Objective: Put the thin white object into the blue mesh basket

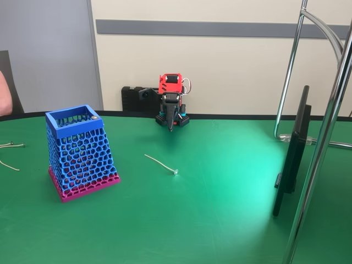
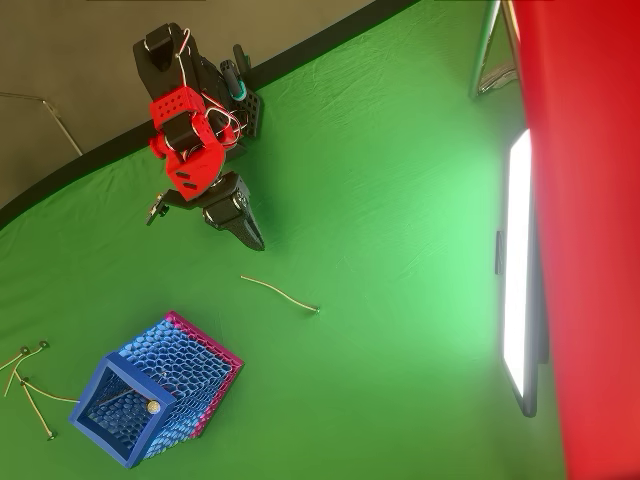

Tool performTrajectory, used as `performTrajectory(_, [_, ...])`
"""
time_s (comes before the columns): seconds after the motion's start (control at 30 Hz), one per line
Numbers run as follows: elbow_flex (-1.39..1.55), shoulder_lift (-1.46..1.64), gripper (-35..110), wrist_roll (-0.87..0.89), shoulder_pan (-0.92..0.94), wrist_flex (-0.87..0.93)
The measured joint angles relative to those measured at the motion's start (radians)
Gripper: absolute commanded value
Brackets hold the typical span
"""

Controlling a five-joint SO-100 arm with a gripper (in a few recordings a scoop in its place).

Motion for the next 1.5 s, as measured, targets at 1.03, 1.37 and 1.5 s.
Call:
performTrajectory(1.03, [0.0, -0.023, 1, 0.02, 0.018, -0.015])
performTrajectory(1.37, [-0.12, -0.282, 1, 0.115, 0.017, -0.055])
performTrajectory(1.5, [-0.189, -0.431, 1, 0.161, -0.006, -0.075])
